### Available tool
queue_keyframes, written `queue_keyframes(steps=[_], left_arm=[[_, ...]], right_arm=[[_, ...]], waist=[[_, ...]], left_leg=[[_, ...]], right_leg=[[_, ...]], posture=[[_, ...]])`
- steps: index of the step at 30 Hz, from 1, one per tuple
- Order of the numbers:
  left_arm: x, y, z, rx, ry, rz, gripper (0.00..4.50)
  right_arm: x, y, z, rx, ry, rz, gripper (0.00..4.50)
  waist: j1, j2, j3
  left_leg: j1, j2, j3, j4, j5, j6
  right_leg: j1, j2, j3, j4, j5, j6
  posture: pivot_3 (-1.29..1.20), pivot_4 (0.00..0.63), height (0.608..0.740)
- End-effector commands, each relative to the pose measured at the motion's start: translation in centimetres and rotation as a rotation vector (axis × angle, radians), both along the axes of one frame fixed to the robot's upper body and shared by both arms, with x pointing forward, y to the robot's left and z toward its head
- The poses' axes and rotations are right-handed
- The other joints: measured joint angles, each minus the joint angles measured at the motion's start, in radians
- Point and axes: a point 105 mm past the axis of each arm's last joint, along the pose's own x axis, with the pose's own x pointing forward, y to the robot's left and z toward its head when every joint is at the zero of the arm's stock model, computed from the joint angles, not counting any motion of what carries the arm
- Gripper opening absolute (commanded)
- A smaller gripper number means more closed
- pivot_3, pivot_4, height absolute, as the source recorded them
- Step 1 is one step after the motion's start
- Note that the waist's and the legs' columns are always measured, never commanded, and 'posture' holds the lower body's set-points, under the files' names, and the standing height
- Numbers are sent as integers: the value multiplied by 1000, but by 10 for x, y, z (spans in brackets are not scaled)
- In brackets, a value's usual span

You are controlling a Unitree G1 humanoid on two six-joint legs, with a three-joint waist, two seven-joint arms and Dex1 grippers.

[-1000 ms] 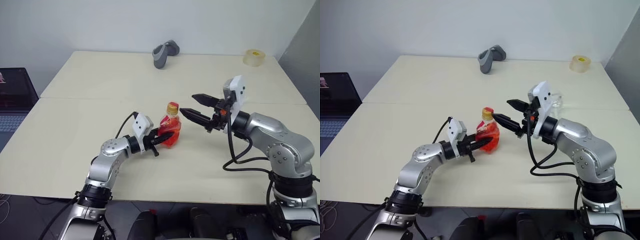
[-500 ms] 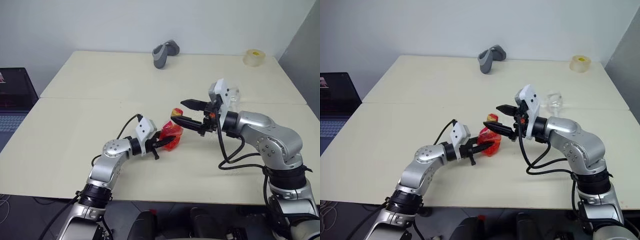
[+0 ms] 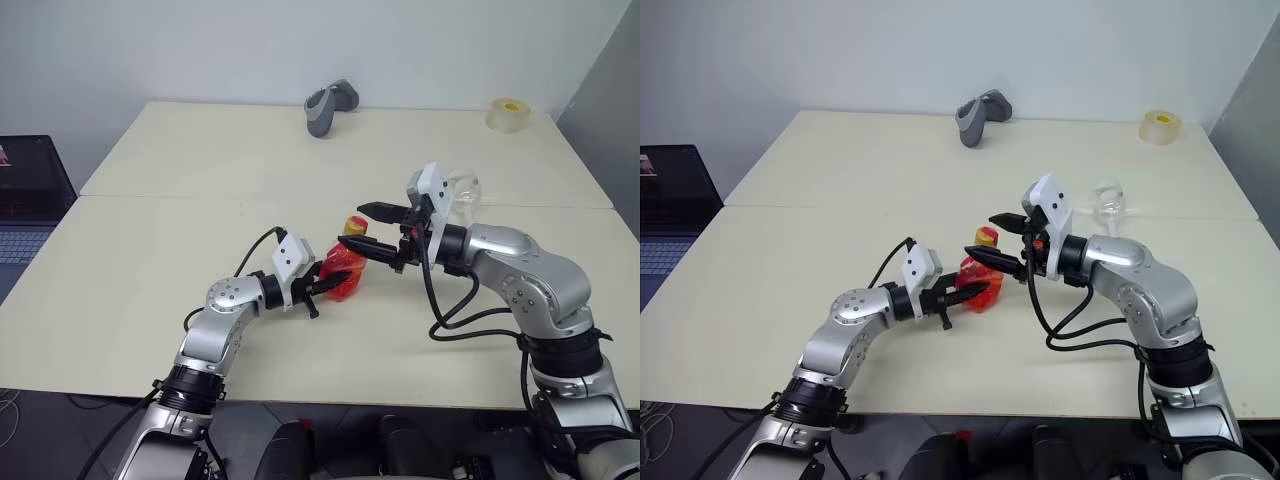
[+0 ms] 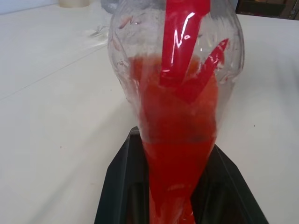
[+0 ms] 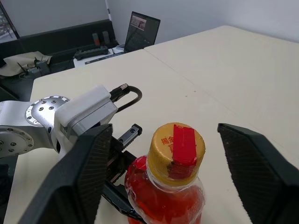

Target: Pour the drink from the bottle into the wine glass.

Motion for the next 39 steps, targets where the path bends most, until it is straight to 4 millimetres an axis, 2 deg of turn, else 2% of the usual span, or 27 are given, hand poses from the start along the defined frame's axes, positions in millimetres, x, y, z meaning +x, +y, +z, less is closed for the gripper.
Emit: queue_keyframes(steps=[1,4,5,12,17,24,34,39], left_arm=[[0,-6,16,-12,-74,-24,686],[0,-5,16,-9,-75,-24,685],[0,-5,16,-9,-76,-24,683],[0,-6,16,-8,-79,-23,665],[0,-7,16,-11,-84,-21,665],[1,-6,17,-20,-92,-9,655],[3,-7,18,-24,-103,5,654],[14,0,23,-42,-140,90,647]], right_arm=[[-3,4,15,15,-62,23,2358],[-3,5,13,9,-62,24,1294],[-3,5,13,6,-62,26,1142],[-4,6,15,17,-76,32,1143],[-4,3,27,178,-2,29,1143],[-2,-8,34,260,50,-1,1142],[-2,-15,34,251,39,-30,1141],[-1,-22,34,196,-33,-80,1141]], waist=[[0,0,0],[0,0,0],[0,0,0],[0,0,0],[0,0,0],[0,0,0],[0,0,0],[0,0,0]], left_leg=[[0,0,0,0,0,0],[0,0,0,0,0,0],[0,0,0,0,0,0],[0,0,0,0,0,0],[0,0,0,0,0,0],[0,0,0,0,0,0],[0,0,0,0,0,0],[0,0,0,0,0,0]], right_leg=[[0,0,0,0,0,0],[0,0,0,0,0,0],[0,0,0,0,0,0],[0,0,0,0,0,0],[0,0,0,0,0,0],[0,0,0,0,0,0],[0,0,0,0,0,0],[0,0,0,0,0,0]], posture=[[0,150,740],[0,150,740],[0,150,740],[0,150,740],[0,150,740],[0,150,740],[0,150,740],[0,150,740]])
